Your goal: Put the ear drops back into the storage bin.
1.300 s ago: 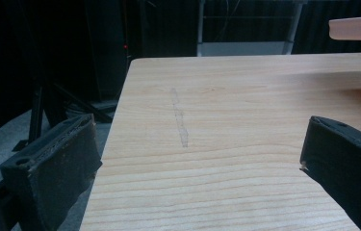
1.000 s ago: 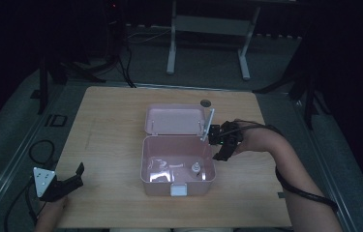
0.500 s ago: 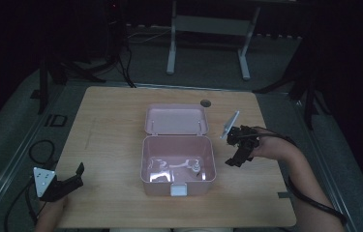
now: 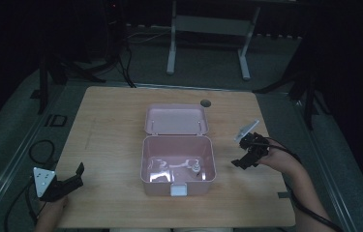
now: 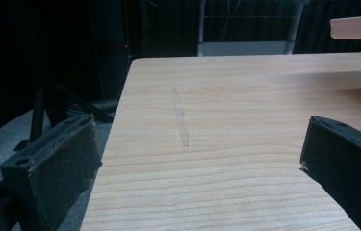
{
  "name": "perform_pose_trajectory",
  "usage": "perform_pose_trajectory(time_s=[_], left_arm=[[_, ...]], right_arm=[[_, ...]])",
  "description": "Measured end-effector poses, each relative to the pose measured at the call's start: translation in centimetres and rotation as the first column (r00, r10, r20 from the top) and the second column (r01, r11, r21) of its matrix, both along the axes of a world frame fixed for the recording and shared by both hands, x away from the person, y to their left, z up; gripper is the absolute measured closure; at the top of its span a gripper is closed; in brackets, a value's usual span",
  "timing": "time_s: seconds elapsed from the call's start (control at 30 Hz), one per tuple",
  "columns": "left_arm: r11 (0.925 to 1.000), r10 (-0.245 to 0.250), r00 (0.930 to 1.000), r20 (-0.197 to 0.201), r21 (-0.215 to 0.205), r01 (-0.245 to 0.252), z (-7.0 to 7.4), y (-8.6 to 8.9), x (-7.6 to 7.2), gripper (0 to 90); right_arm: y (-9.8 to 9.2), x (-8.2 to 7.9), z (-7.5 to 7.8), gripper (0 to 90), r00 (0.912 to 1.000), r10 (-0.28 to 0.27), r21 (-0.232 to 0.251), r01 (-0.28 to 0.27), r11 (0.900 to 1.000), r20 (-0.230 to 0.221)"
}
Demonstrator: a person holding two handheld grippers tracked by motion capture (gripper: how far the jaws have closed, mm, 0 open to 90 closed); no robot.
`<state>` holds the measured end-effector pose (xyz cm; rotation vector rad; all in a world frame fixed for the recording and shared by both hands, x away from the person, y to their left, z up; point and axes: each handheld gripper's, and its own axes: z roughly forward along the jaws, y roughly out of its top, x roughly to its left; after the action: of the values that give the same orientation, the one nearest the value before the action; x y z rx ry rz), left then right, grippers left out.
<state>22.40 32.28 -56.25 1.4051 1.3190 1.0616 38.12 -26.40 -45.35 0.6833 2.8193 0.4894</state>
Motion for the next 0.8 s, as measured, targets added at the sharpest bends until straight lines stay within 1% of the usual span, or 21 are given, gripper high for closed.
perform_pose_trajectory(time_s=[0.07,0.13,0.23,0.3,0.33,0.4,0.43,0.47,0.53,0.57,0.6,0.63,0.73,0.77,0.8], left_arm=[[1.0000,0.000,1.0000,0.000,0.000,0.000,0.0,0.0,0.0,0.3],[1.0000,0.000,1.0000,0.000,0.000,0.000,0.0,0.0,0.0,0.4],[1.0000,0.000,1.0000,0.000,0.000,0.000,0.0,0.0,0.0,0.4],[1.0000,0.001,1.0000,0.001,0.000,-0.001,0.0,0.0,0.0,0.4],[1.0000,0.001,1.0000,0.001,0.000,-0.001,0.0,0.0,0.0,0.4],[1.0000,0.001,1.0000,0.001,-0.001,-0.001,0.0,0.0,0.0,0.4],[1.0000,0.002,1.0000,0.001,-0.002,-0.002,0.0,0.0,0.0,0.4],[1.0000,0.002,1.0000,0.001,-0.002,-0.002,0.0,0.0,0.0,0.4],[1.0000,0.003,1.0000,0.001,-0.003,-0.003,0.0,0.0,0.0,0.4],[1.0000,0.003,1.0000,0.001,-0.003,-0.003,0.0,0.0,0.0,0.4],[1.0000,0.003,1.0000,0.002,-0.004,-0.003,0.0,0.0,0.0,0.4],[1.0000,0.003,1.0000,0.002,-0.005,-0.003,0.0,0.0,0.0,0.4],[1.0000,0.003,1.0000,0.002,-0.005,-0.003,0.0,0.0,0.0,0.4],[1.0000,0.003,1.0000,0.002,-0.005,-0.003,0.0,0.1,0.0,0.4],[1.0000,0.002,1.0000,0.002,-0.005,-0.002,0.0,0.1,0.0,0.4]], right_arm=[[-0.4,-0.1,-0.7,13.9,0.9998,-0.021,0.010,0.021,1.000,0.003],[-0.9,-0.1,-1.4,13.9,0.9989,-0.045,0.038,0.045,0.998,0.009],[-1.7,-0.3,-2.3,13.8,0.9955,-0.094,0.085,0.093,0.992,0.010],[-2.2,-0.3,-2.8,13.8,0.9891,-0.146,0.120,0.143,0.982,0.019],[-2.4,-0.3,-3.1,13.8,0.9856,-0.167,0.130,0.163,0.978,0.023],[-2.8,-0.4,-3.6,13.8,0.9784,-0.201,0.150,0.192,0.970,0.049],[-3.1,-0.5,-3.8,13.8,0.9750,-0.216,0.162,0.205,0.965,0.053],[-3.3,-0.5,-4.1,13.8,0.9699,-0.235,0.176,0.221,0.959,0.063],[-3.8,-0.7,-4.6,13.8,0.9560,-0.286,0.218,0.266,0.939,0.065],[-3.8,-0.7,-4.6,13.8,0.9560,-0.286,0.218,0.266,0.939,0.065],[-3.9,-0.7,-4.8,13.9,0.9501,-0.305,0.228,0.283,0.932,0.066],[-4.5,-0.9,-5.4,13.9,0.9291,-0.360,0.260,0.328,0.908,0.085],[-5.0,-1.1,-6.2,13.9,0.9030,-0.418,0.297,0.374,0.879,0.099],[-5.2,-1.2,-6.4,13.9,0.8929,-0.436,0.308,0.386,0.870,0.113],[-5.3,-1.3,-6.6,13.9,0.8824,-0.456,0.324,0.401,0.857,0.115]])
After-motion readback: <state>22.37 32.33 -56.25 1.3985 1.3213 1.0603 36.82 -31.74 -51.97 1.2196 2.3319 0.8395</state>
